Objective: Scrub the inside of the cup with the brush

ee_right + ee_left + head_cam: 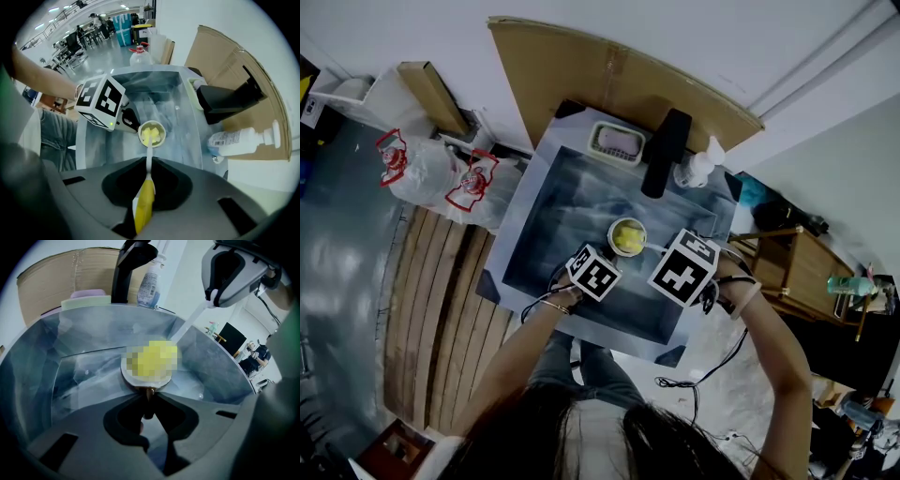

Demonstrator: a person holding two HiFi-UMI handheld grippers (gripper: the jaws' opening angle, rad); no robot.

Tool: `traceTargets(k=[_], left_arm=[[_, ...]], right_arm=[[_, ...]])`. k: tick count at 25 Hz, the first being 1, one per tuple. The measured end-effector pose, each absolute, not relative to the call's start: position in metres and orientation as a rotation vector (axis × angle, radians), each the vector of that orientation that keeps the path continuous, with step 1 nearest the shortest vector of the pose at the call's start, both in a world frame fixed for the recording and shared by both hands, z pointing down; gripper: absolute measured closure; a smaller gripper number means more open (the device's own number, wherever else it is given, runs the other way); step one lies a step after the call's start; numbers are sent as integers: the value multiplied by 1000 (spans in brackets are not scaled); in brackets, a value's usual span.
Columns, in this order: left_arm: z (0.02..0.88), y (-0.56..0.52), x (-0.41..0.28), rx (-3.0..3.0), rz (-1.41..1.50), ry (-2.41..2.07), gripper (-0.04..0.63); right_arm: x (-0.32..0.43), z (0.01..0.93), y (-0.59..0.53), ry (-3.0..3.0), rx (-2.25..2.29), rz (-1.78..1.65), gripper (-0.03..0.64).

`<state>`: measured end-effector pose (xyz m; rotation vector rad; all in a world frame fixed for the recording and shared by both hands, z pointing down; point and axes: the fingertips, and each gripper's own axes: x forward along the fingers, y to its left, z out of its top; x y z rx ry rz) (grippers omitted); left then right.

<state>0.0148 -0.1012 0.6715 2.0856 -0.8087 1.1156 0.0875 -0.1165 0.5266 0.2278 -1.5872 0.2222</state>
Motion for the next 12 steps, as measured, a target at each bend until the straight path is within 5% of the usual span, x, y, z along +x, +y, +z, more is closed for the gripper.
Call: traceTargets(k=[12], left_arm=[[671, -101, 15, 2087, 1110, -806, 526]], right_arm=[[88, 531, -138, -1622, 336, 304, 568]])
